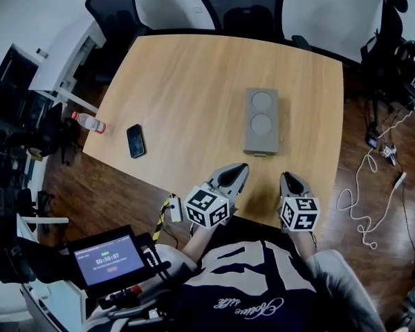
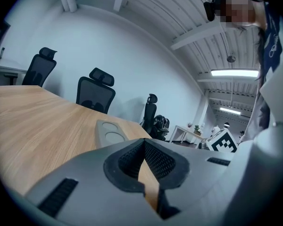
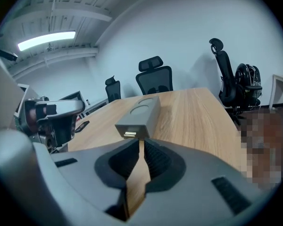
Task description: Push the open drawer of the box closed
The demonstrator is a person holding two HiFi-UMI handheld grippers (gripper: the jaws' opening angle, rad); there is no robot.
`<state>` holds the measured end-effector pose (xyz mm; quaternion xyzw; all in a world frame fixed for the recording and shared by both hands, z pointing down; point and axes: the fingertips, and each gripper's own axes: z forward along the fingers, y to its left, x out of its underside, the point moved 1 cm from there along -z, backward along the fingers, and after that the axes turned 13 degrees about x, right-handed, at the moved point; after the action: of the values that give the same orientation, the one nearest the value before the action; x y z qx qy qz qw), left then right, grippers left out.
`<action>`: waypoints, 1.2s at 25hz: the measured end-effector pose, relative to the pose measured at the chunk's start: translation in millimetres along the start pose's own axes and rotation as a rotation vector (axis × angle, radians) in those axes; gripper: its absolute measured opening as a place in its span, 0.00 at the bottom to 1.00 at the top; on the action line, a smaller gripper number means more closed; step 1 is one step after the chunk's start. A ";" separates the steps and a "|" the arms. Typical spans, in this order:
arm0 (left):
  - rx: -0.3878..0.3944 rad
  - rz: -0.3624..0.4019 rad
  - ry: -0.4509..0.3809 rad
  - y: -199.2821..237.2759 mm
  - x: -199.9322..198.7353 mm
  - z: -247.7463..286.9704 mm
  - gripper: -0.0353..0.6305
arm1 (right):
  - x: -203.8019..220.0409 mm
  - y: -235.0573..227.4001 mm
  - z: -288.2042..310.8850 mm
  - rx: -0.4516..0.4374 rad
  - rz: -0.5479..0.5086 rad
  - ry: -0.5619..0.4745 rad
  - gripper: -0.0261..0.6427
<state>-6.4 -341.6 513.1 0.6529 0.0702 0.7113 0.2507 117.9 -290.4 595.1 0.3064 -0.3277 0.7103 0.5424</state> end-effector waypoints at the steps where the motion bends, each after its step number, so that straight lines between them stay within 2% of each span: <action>1: -0.005 0.002 -0.003 -8.0 2.4 -0.3 0.06 | -0.4 -3.6 -7.6 -0.006 0.004 -0.011 0.08; 3: -0.020 0.002 -0.012 -26.8 9.4 -0.2 0.06 | 2.0 -12.9 -23.9 -0.020 0.002 -0.027 0.04; 9: -0.071 -0.010 -0.041 -97.8 44.7 0.1 0.06 | 20.6 -42.3 -77.9 -0.095 -0.015 -0.048 0.04; 13: -0.115 -0.024 -0.030 -136.5 75.8 -10.4 0.06 | 31.8 -40.8 -109.0 -0.182 -0.026 -0.066 0.04; 22: -0.223 -0.025 -0.065 -178.3 90.2 -46.8 0.06 | 61.7 -15.6 -144.4 -0.321 -0.076 -0.032 0.04; 30: -0.234 -0.008 -0.072 -223.4 102.5 -63.2 0.06 | 68.4 -6.5 -168.6 -0.358 -0.056 -0.047 0.04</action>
<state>-10.3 -88.1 500.6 0.6439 -0.0196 0.6898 0.3306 95.5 -115.6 549.4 0.2306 -0.4528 0.6180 0.5998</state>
